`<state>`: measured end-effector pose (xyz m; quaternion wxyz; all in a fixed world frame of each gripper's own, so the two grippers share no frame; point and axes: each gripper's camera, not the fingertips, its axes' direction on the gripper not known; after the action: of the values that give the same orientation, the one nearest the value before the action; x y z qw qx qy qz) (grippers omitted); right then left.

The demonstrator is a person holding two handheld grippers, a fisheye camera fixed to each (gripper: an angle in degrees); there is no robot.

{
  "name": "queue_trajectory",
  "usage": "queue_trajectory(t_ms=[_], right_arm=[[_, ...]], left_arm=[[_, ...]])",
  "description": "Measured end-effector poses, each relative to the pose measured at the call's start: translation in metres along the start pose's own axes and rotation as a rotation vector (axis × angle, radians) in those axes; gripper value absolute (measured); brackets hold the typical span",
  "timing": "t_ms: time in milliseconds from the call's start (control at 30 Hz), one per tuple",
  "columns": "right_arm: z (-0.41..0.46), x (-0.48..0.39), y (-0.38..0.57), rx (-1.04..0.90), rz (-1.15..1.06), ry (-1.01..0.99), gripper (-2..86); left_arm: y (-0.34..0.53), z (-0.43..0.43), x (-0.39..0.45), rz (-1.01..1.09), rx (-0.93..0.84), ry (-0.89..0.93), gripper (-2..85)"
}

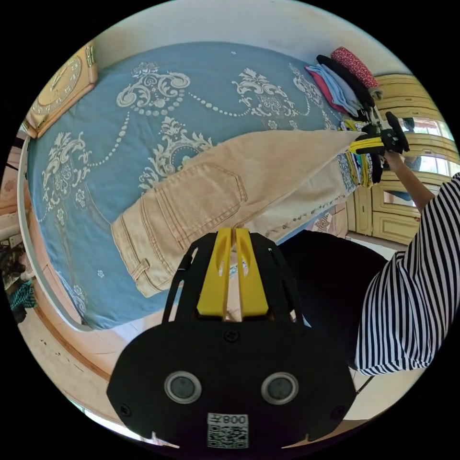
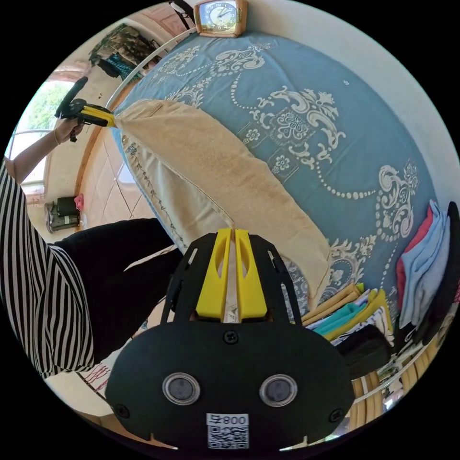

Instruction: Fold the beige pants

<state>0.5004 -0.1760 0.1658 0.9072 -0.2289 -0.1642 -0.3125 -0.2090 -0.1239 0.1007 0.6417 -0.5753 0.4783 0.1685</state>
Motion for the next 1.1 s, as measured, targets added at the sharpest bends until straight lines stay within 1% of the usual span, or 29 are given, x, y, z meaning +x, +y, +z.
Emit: queue_trajectory(t_ms=[100, 200, 333, 533, 700, 1100], right_arm=[[0.031, 0.0, 0.022, -0.032, 0.038, -0.043, 1.2], [0.061, -0.001, 0.042, -0.047, 0.072, -0.11, 1.2], [0.099, -0.011, 0.067, -0.078, 0.077, -0.123, 1.2], [0.145, -0.006, 0.102, -0.064, 0.155, -0.186, 1.3], [0.179, -0.006, 0.127, -0.071, 0.162, -0.202, 1.4], [0.244, 0.01, 0.19, -0.005, 0.251, -0.238, 1.7]], left_arm=[[-0.003, 0.029, -0.004, -0.004, -0.064, 0.024, 1.4], [-0.011, 0.059, -0.007, 0.025, -0.152, -0.009, 1.4], [-0.023, 0.093, -0.019, 0.019, -0.224, -0.015, 1.3], [-0.049, 0.13, -0.035, 0.019, -0.287, -0.025, 1.3], [-0.074, 0.162, -0.044, 0.051, -0.361, -0.058, 1.3], [-0.136, 0.238, -0.07, 0.049, -0.463, -0.096, 1.7]])
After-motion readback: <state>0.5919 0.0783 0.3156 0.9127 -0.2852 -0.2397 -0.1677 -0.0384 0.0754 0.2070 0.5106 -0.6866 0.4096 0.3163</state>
